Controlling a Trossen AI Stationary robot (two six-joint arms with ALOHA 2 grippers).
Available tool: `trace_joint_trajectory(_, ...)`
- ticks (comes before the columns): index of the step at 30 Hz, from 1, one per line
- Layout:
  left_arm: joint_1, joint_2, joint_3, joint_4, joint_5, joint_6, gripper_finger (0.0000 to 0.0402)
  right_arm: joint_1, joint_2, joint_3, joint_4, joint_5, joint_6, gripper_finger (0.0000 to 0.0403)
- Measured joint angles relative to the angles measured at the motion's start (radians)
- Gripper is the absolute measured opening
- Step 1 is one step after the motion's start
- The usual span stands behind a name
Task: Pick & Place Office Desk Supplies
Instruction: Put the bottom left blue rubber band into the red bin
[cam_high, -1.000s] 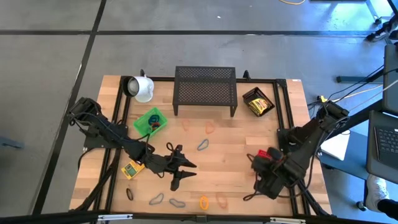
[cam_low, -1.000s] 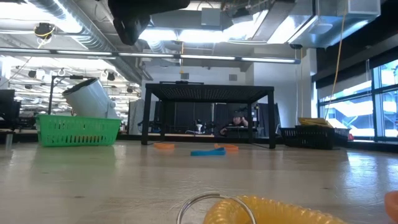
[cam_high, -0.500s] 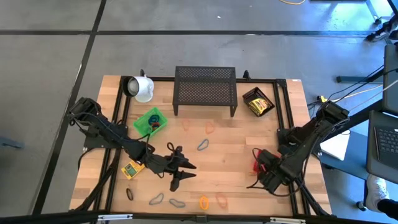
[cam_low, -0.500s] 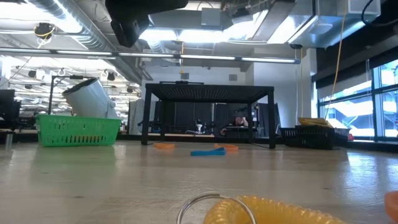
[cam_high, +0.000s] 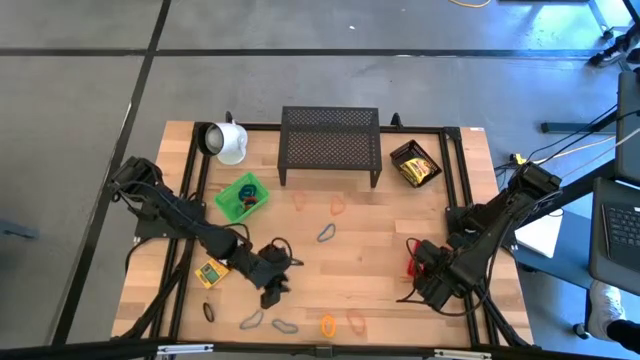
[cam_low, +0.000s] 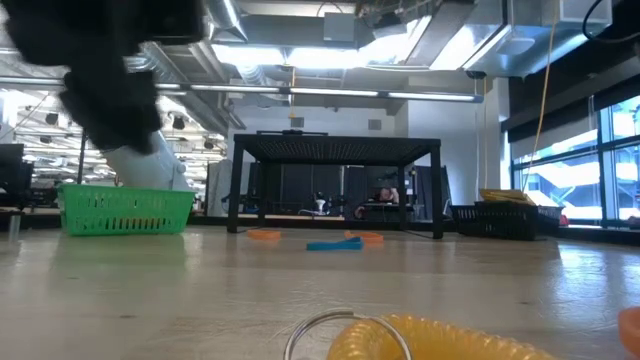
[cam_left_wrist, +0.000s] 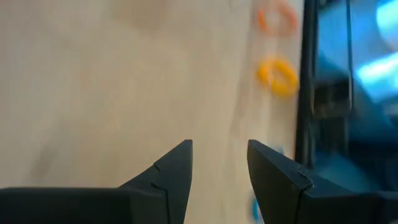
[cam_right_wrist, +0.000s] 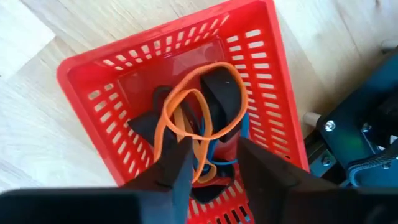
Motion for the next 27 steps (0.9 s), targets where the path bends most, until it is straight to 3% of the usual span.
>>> trace_joint_trajectory(4, -0.063, 0.0, 0.0, -0.013, 0.135, -0.033, 0.0147, 0.0, 0.0, 0.0, 0.015, 0.0, 0.0, 0.017)
trace_joint_trajectory(7, -0.134, 0.0, 0.0, -0.029, 0.176, -0.13, 0.0147, 0.0, 0.0, 0.0, 0.018, 0.001, 0.0, 0.0193)
trace_joint_trajectory(14, -0.265, 0.0, 0.0, -0.161, 0.013, -0.32, 0.0147, 0.0, 0.0, 0.0, 0.018, 0.003, -0.011, 0.0216)
trace_joint_trajectory(18, -0.306, 0.0, 0.0, -0.157, -0.048, -0.237, 0.0146, 0.0, 0.0, 0.0, 0.018, 0.003, -0.012, 0.0216)
trace_joint_trajectory(24, -0.37, 0.0, 0.0, -0.14, -0.188, 0.085, 0.0135, 0.0, 0.0, 0.0, 0.018, 0.003, -0.012, 0.0213)
trace_joint_trajectory(27, -0.388, 0.0, 0.0, -0.132, -0.245, 0.154, 0.013, 0.0, 0.0, 0.0, 0.018, 0.004, -0.012, 0.0212)
